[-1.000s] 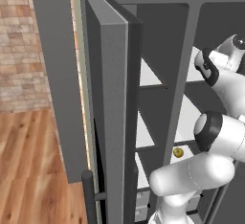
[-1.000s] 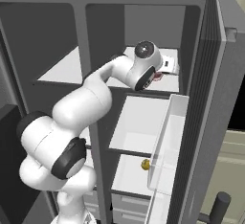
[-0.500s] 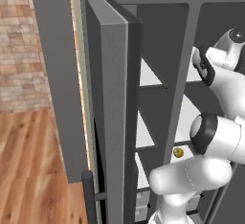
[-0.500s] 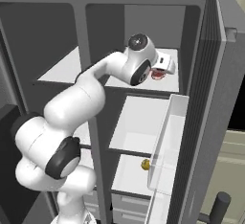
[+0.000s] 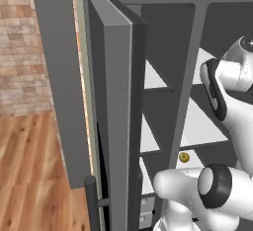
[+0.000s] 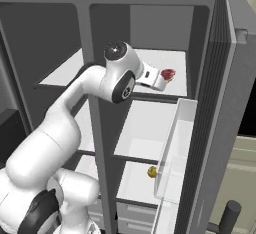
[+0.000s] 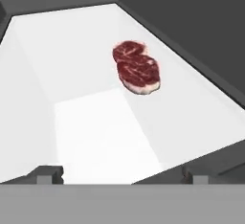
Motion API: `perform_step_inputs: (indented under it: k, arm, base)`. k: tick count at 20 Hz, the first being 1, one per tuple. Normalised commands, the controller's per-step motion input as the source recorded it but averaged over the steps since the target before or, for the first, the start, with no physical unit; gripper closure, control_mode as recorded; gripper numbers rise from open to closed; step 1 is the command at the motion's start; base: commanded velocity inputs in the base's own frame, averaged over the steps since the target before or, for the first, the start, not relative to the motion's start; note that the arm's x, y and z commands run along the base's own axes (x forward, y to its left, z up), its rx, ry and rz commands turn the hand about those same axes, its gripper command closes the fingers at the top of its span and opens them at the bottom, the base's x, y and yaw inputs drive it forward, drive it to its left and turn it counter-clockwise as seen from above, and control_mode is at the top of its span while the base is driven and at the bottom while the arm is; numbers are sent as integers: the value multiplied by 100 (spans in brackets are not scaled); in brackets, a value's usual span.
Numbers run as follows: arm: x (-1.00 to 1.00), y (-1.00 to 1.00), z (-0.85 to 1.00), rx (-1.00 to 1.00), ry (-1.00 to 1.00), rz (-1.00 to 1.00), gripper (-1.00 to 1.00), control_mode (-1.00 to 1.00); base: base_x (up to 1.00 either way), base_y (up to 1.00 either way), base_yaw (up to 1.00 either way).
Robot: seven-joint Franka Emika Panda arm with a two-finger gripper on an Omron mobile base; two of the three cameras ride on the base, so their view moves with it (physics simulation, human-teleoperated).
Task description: Pick up the frozen steak from the freezer, place it on any shelf in the fridge, and close the fridge and freezer doors when done.
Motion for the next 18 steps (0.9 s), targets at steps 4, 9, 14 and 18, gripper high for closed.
perform_step_inputs:
  k: [4,9,14,18]
  arm:
    - [-100,26,0,8,26,-2,-100,-100]
    - [-100,59,0,14,37,4,-100,-100]
    - [-81,100,0,3,8,24,-100,-100]
    - [-32,65,0,-2,-5,19,-100,-100]
  base:
    - [0,0,0]
    - [0,0,0]
    - [0,0,0]
    - [0,0,0]
